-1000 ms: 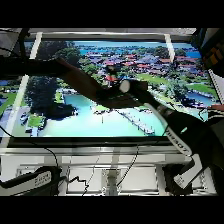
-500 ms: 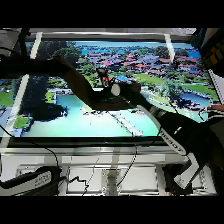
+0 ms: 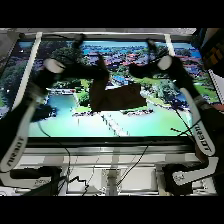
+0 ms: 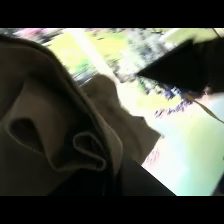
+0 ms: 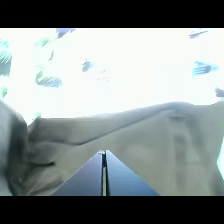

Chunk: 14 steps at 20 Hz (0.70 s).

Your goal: Fold the clothes and pants, and hang the long-sleeved shirts on hangers.

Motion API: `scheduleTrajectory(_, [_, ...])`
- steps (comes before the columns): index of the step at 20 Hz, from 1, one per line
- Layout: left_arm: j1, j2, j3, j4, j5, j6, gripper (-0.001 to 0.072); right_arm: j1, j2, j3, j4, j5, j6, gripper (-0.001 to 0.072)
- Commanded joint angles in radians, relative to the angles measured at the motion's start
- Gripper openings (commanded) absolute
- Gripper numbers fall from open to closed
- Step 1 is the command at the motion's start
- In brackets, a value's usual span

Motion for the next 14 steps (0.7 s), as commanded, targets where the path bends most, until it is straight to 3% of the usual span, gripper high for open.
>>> scheduleTrajectory(1, [-0.197,-0.097,0.0,0.003,0.301,0.048,0.0012,-0.114,0.033,-0.001,-0.023,0.108,0.0,0.0018])
scheduleTrajectory(3, [-0.263,-0.14,0.0,0.003,0.39,0.049,0.0015,-0.139,0.033,-0.005,-0.024,0.129,0.0,0.0018])
scheduleTrajectory(4, [-0.281,-0.151,0.0,0.004,0.409,0.049,0.0063,-0.144,0.033,-0.005,-0.024,0.133,0.0,0.0026])
scheduleTrajectory(5, [-0.29,-0.156,0.0,0.007,0.41,0.049,0.0238,-0.145,0.033,-0.005,-0.026,0.132,0.0,0.0123])
scheduleTrajectory(6, [-0.29,-0.154,0.0,0.007,0.41,0.048,0.0411,-0.144,0.033,-0.005,-0.029,0.131,-0.001,0.0295])
scheduleTrajectory(7, [-0.288,-0.15,0.0,0.007,0.41,0.048,0.0502,-0.144,0.033,-0.005,-0.037,0.13,-0.005,0.0419])
scheduleTrajectory(11, [-0.232,-0.094,0.0,0.007,0.402,0.048,0.0504,-0.144,0.026,-0.005,-0.111,0.133,-0.013,0.0469])
scheduleTrajectory(12, [-0.214,-0.078,0.0,0.007,0.402,0.048,0.0504,-0.144,0.016,-0.005,-0.108,0.143,-0.028,0.051])
scheduleTrajectory(14, [-0.175,-0.047,0.0,0.007,0.397,0.048,0.0504,-0.144,-0.018,-0.005,-0.098,0.182,-0.082,0.0512])
